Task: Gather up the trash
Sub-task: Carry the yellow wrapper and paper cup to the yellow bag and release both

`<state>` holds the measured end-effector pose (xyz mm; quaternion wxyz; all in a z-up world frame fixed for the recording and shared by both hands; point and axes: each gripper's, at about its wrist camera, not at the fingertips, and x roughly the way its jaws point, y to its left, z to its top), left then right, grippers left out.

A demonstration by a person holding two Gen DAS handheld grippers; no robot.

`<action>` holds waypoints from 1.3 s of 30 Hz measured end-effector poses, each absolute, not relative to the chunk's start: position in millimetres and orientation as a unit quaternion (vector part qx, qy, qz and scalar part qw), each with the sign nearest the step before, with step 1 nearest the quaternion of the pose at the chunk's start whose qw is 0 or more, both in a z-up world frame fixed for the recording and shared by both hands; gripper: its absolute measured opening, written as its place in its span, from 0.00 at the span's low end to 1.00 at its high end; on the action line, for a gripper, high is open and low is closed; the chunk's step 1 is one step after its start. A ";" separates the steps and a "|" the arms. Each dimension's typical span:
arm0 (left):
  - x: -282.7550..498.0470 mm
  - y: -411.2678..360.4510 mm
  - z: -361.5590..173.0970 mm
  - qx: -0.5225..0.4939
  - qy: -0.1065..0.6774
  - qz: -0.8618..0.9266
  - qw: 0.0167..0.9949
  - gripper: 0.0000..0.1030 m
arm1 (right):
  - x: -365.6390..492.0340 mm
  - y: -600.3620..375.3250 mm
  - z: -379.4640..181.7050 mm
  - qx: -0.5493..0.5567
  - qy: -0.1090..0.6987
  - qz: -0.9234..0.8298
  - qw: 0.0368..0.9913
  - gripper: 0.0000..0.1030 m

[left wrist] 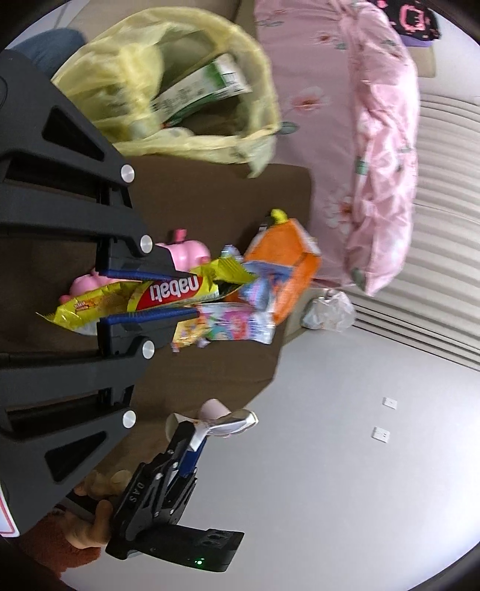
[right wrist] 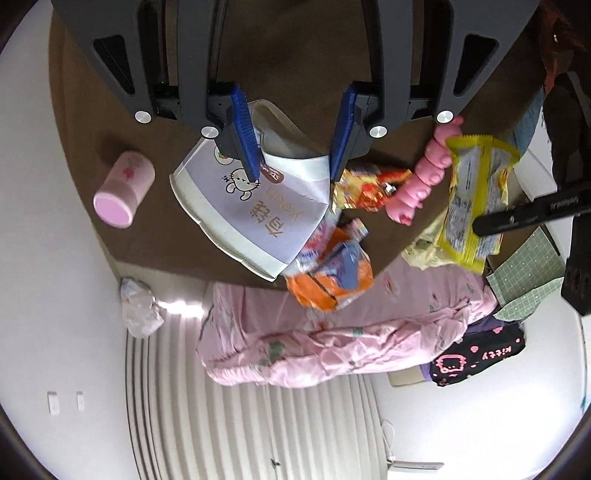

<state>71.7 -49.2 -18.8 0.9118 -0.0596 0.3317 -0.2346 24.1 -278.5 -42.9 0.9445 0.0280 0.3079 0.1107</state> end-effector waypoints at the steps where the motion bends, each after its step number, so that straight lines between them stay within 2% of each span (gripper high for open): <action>1: 71.8 -48.2 -13.9 -0.055 0.324 -0.235 0.915 0.12 | 23.9 -275.9 -38.1 0.024 0.302 0.113 0.946 0.35; 10: 71.7 -20.6 26.1 -0.044 0.261 -0.213 0.941 0.11 | 27.3 -232.8 9.5 -0.021 0.249 0.156 0.956 0.35; 19: 78.2 72.1 46.9 -0.097 0.212 -0.105 0.967 0.11 | 41.0 -171.4 32.9 -0.052 0.223 0.234 0.945 0.35; 29: 78.3 131.3 21.2 -0.149 0.218 -0.015 0.964 0.11 | 65.4 -110.5 35.6 -0.059 0.224 0.348 0.908 0.35; 39: 93.4 152.0 -19.4 -0.192 0.255 0.014 0.948 0.11 | 117.7 -39.1 3.8 -0.081 0.267 0.444 0.851 0.35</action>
